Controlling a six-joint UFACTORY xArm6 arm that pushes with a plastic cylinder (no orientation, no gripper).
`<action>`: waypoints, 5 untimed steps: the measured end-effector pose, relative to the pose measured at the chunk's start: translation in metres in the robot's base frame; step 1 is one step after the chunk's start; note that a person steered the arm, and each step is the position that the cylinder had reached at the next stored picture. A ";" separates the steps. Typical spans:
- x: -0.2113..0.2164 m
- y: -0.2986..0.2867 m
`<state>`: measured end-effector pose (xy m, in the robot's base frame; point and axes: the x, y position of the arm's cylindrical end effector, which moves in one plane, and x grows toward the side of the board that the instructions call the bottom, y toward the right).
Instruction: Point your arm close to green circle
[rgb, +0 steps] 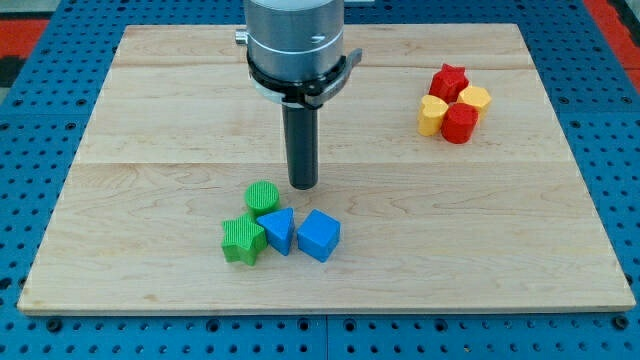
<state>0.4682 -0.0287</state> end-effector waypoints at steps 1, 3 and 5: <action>0.000 -0.025; 0.000 -0.048; -0.003 -0.048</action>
